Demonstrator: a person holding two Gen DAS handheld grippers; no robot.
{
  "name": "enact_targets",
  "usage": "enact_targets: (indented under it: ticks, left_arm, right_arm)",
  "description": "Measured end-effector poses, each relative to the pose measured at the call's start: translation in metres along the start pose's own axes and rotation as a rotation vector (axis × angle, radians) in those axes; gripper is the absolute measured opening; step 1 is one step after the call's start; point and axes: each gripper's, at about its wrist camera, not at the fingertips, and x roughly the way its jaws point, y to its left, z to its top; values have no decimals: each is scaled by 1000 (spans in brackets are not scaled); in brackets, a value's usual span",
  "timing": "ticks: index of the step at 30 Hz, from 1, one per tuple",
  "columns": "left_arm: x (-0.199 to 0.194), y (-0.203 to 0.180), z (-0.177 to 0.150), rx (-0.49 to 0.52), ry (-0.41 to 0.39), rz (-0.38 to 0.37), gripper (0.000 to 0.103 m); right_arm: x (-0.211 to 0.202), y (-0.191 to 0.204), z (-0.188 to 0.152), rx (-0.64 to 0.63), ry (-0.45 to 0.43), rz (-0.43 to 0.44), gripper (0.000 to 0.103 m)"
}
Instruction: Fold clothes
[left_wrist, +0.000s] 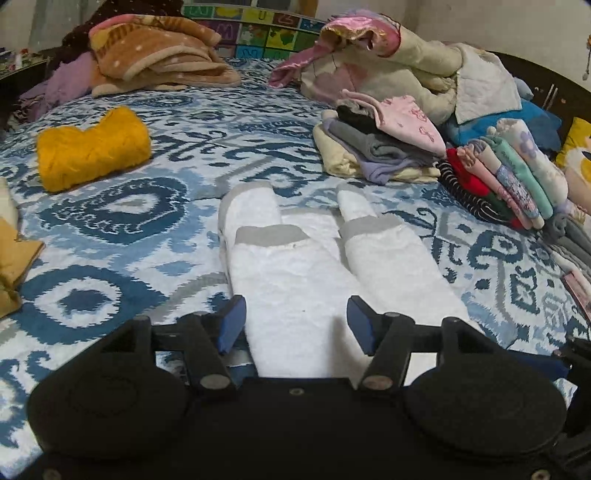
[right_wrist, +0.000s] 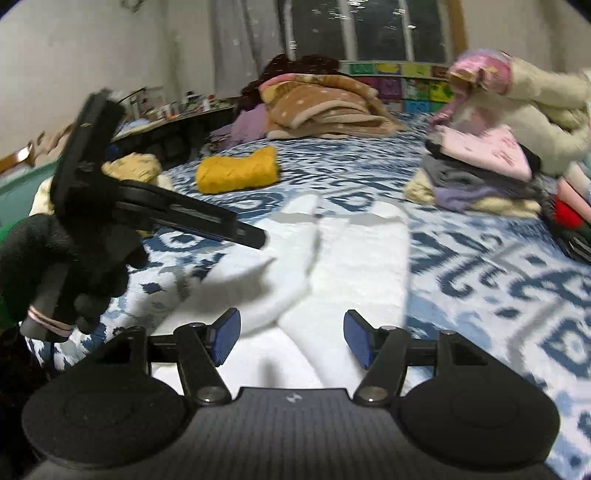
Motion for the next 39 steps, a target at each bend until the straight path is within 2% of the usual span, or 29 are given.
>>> enact_targets:
  ticks: [8, 15, 20, 27, 31, 33, 34, 37, 39]
  left_arm:
    - [-13, -22, -12, -5, 11, 26, 60]
    - [-23, -28, -22, -58, 27, 36, 60]
    - [-36, -20, -40, -154, 36, 58, 60]
    - [-51, 11, -74, -339, 29, 50, 60]
    - [-51, 38, -94, -538, 38, -21, 60]
    - [-50, 40, -98, -576, 40, -36, 60]
    - [-50, 39, -100, -580, 39, -35, 60]
    - [-48, 35, -104, -578, 35, -25, 60]
    - [-46, 25, -106, -501, 31, 11, 59]
  right_arm:
    - [-16, -30, -14, 119, -18, -17, 62]
    - [-18, -53, -23, 228, -22, -10, 62]
    - [-12, -73, -33, 346, -14, 18, 62]
    - [-1, -118, -62, 639, -12, 115, 63]
    - [10, -133, -75, 776, -13, 207, 64]
    - [17, -131, -75, 792, -4, 252, 63]
    - [21, -129, -74, 790, 7, 270, 60]
    - [30, -118, -78, 732, 41, 251, 41]
    - [32, -113, -79, 696, 43, 228, 38]
